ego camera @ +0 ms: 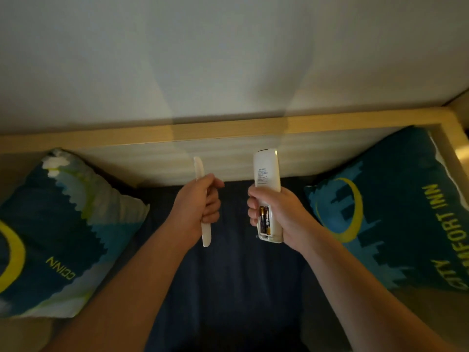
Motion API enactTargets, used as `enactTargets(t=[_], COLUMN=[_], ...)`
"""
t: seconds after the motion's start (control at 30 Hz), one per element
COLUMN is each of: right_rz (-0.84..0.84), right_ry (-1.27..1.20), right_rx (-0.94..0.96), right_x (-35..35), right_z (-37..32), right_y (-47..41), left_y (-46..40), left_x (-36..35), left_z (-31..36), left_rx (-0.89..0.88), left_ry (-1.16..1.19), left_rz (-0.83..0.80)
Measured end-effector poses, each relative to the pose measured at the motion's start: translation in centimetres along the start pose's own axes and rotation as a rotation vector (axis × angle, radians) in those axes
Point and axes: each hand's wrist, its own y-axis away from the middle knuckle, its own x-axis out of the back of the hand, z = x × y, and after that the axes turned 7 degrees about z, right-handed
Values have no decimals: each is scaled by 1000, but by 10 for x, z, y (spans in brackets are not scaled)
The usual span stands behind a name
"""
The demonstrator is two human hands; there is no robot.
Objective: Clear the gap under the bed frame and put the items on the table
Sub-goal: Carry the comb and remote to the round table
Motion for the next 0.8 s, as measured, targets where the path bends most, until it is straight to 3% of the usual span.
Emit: enactTargets(t=[0.23,0.37,0.57,0.67,0.8], right_rz=[431,471,661,787,938], right_ry=[-175,-265,-437,-533,-619], right_rx=[40,119,325,408,488], right_x=[-7,-27,-49,-48,-35], right_z=[12,17,20,35,74], right_y=[114,198,315,389,484], left_y=[106,165,253,305,384], left_x=[-18,-30,-68,-92,-118], left_z=[9,20,25,14,-28], left_rx=[40,84,76,163,153], left_ry=[-137,-203,-372,-448,-578], left_rz=[-146,-344,-649,-868,-1012])
